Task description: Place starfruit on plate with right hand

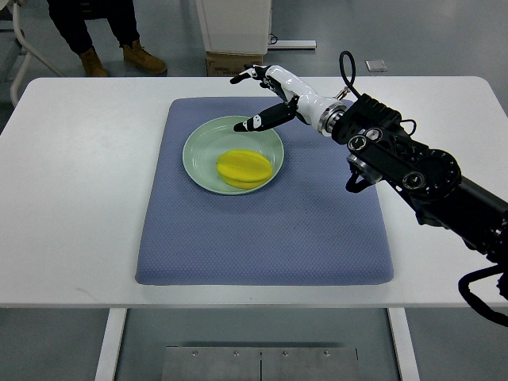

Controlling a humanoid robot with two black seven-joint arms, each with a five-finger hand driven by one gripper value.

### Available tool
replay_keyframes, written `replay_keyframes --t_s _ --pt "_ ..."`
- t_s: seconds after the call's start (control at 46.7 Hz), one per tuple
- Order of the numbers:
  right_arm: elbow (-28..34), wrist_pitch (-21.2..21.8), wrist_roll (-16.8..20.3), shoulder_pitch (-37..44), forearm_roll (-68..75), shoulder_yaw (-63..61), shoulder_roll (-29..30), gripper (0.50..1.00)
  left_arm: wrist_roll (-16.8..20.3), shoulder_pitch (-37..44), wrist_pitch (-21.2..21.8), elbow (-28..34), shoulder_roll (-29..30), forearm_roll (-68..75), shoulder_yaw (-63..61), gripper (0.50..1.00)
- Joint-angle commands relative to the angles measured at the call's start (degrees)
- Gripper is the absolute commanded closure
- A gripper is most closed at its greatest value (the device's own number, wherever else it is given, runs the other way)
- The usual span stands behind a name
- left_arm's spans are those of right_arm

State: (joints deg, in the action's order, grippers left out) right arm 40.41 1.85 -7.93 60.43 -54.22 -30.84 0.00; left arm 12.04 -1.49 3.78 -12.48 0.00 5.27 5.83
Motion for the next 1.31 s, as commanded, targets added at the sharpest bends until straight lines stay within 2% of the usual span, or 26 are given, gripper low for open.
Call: replay_keyframes --t_s 0.0,0.193,0.493,0.921,1.285 --pt "-0.5 -0.62 0.02 -1.37 0.0 -3.35 0.0 0.5 0.0 0.0 0.0 0.0 0.0 0.0 -0.03 0.5" --pt "-3.23 -3.52 -0.15 -4.88 0.35 -11.17 0.0 0.5 0.0 0.0 0.0 0.0 0.0 0.0 -0.03 0.5" --pt "-5.51 -8.35 -0.24 -7.34 7.29 -16.45 0.0 0.5 0.0 0.0 0.0 0.0 0.0 0.0 -0.03 0.5" --pt "-8.06 -9.23 0.2 -10.51 11.86 -25.15 0.0 0.5 0.0 0.0 0.0 0.0 0.0 0.0 -0.03 0.5" --pt "-7.89 -9.23 -0.33 -13.06 12.04 -25.24 0.0 0.5 0.0 0.0 0.0 0.0 0.0 0.0 -0.03 0.5"
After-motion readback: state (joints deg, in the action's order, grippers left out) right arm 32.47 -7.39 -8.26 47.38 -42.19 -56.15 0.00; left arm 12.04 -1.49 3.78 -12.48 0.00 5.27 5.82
